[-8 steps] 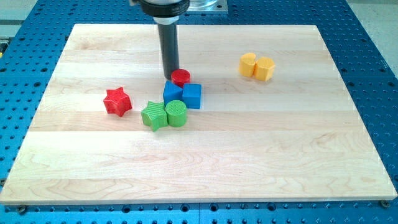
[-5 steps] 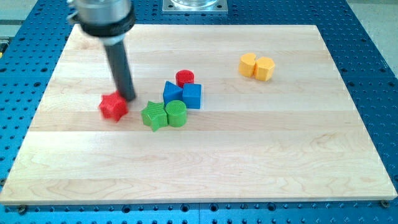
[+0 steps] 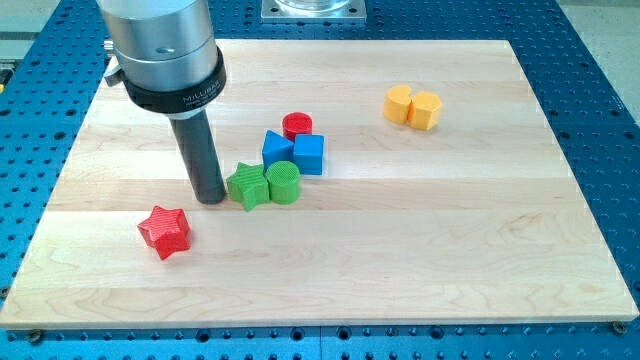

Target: Move the red star to the bottom right of the green circle

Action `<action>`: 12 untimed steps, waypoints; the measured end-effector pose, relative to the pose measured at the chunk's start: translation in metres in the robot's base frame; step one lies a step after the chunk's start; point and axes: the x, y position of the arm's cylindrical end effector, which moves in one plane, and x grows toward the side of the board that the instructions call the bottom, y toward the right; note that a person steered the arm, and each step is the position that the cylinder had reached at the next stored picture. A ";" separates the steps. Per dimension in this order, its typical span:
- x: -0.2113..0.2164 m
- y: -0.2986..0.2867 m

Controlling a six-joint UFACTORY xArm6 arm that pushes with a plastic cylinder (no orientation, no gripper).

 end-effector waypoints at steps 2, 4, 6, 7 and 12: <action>0.002 0.076; 0.012 0.076; 0.008 0.128; 0.003 0.126; 0.042 0.001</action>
